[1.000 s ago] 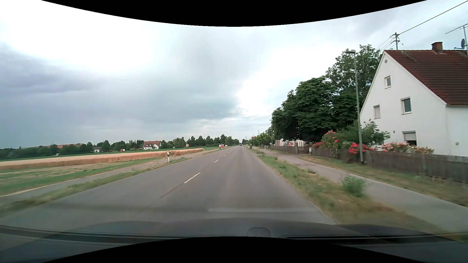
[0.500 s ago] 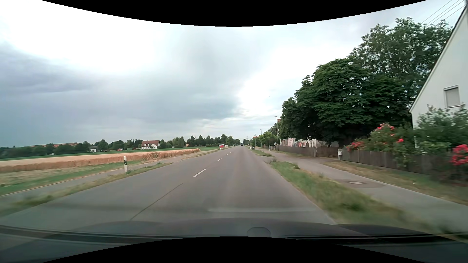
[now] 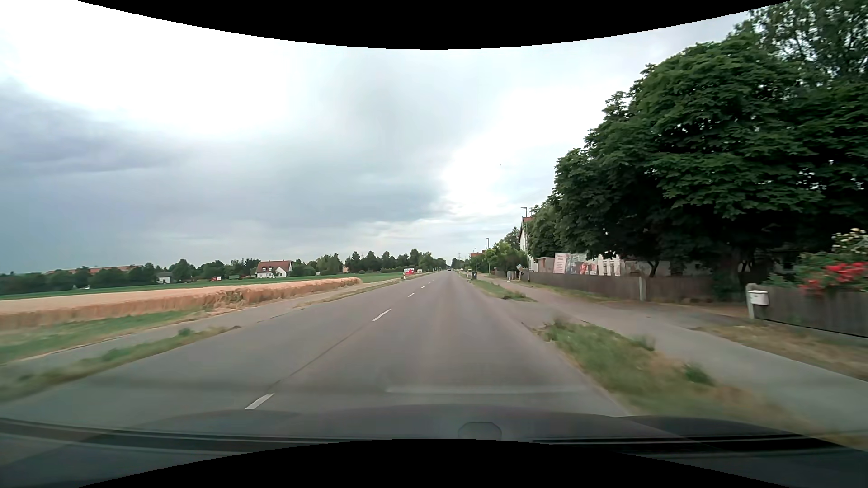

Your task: Follow the waypoints while adhering to traffic rules and regulations

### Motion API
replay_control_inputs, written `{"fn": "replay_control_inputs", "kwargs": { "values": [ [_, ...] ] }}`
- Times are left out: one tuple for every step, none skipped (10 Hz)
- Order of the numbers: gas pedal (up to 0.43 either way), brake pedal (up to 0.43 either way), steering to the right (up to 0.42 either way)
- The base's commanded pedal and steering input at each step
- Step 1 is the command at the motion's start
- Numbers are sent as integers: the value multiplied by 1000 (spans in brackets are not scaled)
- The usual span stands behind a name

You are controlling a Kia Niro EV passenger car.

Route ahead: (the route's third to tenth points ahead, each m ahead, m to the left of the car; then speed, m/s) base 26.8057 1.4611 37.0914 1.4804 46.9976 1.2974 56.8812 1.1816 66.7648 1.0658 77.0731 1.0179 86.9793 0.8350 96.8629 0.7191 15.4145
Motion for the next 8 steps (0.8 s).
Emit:
{"fn": "replay_control_inputs", "kwargs": {
  "values": [
    [169, 0, -4],
    [169, 0, -3],
    [169, 0, -1],
    [169, 0, -1],
    [169, 0, -1],
    [169, 0, -1],
    [169, 0, -1],
    [169, 0, -1]
  ]
}}
